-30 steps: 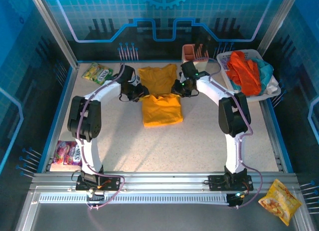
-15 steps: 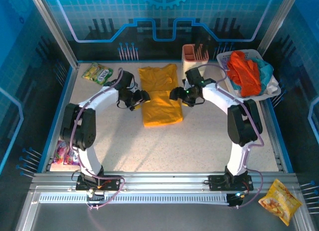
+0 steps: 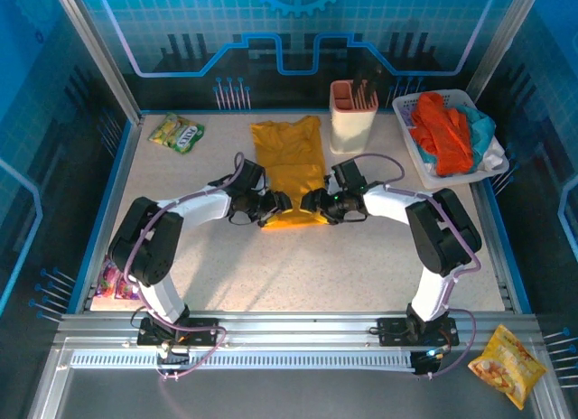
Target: Fold and stack the t-shirts
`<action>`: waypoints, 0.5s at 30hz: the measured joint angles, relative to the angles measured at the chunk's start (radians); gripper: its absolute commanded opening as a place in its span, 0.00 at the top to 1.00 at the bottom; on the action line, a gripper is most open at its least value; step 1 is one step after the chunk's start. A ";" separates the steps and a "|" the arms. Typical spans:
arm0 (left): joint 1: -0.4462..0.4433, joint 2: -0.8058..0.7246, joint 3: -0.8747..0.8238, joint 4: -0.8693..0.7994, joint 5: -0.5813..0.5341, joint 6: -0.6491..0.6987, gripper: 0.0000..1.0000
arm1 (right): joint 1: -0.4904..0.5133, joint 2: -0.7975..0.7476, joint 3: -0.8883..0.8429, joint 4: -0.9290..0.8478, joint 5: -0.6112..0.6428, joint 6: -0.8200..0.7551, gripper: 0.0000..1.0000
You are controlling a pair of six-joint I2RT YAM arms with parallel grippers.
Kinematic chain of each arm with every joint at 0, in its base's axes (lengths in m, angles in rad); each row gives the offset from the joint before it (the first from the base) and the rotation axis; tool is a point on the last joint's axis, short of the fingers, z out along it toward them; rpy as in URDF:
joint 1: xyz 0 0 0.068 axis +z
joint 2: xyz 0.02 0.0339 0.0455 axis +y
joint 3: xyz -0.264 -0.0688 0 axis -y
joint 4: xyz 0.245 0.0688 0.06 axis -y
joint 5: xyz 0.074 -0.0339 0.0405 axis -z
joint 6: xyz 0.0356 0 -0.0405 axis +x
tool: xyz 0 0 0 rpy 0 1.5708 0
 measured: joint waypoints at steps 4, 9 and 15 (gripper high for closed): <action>0.000 0.024 -0.037 0.008 -0.014 0.001 0.45 | -0.022 -0.002 -0.097 0.152 -0.040 0.023 0.42; 0.002 0.024 -0.073 0.062 -0.010 0.000 0.45 | -0.051 -0.002 -0.194 0.368 -0.107 0.059 0.42; 0.019 0.017 -0.092 0.081 0.003 0.012 0.46 | -0.078 -0.002 -0.269 0.521 -0.151 0.087 0.42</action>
